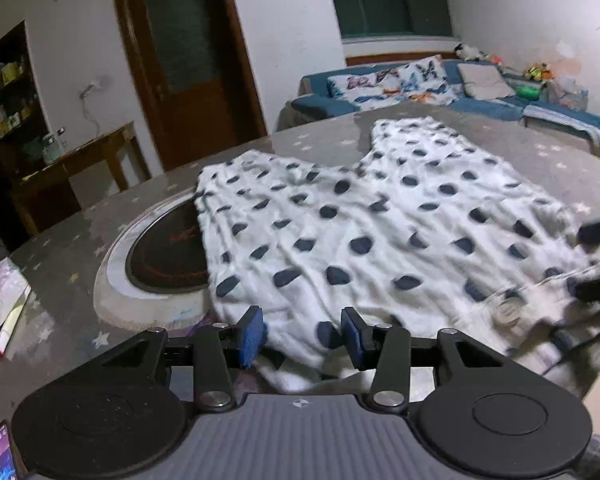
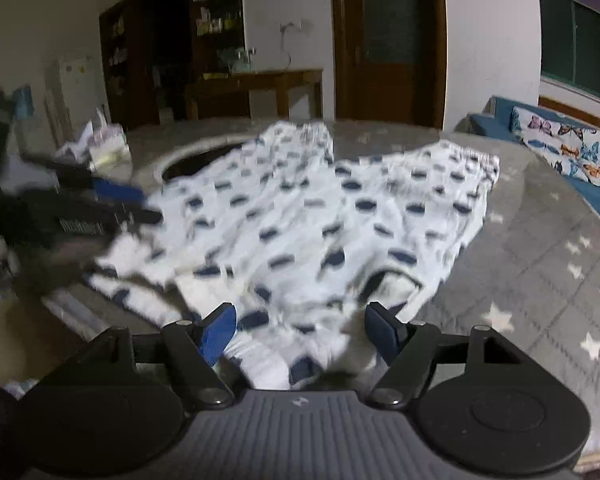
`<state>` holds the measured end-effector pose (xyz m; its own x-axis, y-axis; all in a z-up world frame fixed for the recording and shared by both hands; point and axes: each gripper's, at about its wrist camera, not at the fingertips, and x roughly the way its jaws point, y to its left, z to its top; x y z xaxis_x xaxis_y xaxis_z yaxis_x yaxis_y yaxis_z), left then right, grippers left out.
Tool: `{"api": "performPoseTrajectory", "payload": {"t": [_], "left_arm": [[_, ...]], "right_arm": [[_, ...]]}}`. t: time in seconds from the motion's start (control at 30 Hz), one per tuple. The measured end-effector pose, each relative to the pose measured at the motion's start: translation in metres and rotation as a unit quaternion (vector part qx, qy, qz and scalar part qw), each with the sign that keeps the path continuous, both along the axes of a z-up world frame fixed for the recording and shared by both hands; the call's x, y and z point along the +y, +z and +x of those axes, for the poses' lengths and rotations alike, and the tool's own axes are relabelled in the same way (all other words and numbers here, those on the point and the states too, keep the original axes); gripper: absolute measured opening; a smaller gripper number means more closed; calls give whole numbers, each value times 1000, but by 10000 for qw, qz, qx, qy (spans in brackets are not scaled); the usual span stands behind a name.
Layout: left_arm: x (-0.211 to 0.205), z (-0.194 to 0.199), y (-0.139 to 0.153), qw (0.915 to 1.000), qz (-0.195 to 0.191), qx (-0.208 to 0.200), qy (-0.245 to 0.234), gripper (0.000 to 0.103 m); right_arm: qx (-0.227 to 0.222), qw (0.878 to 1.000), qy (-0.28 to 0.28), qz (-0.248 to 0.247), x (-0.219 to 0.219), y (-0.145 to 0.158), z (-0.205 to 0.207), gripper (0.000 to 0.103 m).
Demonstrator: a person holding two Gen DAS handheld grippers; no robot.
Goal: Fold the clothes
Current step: 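Grasp a pants leg cuff with the left gripper while the right gripper grasps the other cuff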
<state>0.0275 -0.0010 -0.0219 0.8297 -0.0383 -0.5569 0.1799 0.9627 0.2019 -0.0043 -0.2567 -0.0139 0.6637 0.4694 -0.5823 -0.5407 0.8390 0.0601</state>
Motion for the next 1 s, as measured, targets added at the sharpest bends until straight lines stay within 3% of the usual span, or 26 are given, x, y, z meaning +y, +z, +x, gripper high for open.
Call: {"api": "performPoseTrajectory", "payload": {"t": [0.2, 0.4, 0.53, 0.73, 0.9, 1.0], "left_arm": [[-31, -15, 14, 9957, -150, -86, -911, 52], [-85, -21, 16, 9767, -416, 220, -2095, 55], [-122, -24, 14, 9650, -320, 288, -2587, 55], [-153, -17, 1, 9596, -59, 474, -2771, 54], [-159, -8, -11, 9588, 0, 693, -2756, 43], [-155, -1, -9, 9592, -169, 778, -2712, 24]], "right_arm": [[86, 9980, -320, 543, -33, 21, 1, 73], [-24, 9936, -911, 670, -65, 36, 20, 72], [121, 9896, -1226, 745, -80, 36, 47, 68], [398, 9842, -1514, 832, -93, 30, 97, 64], [499, 9801, -1729, 836, -97, 31, 148, 63], [549, 9787, -1821, 774, -95, 31, 179, 63]]}}
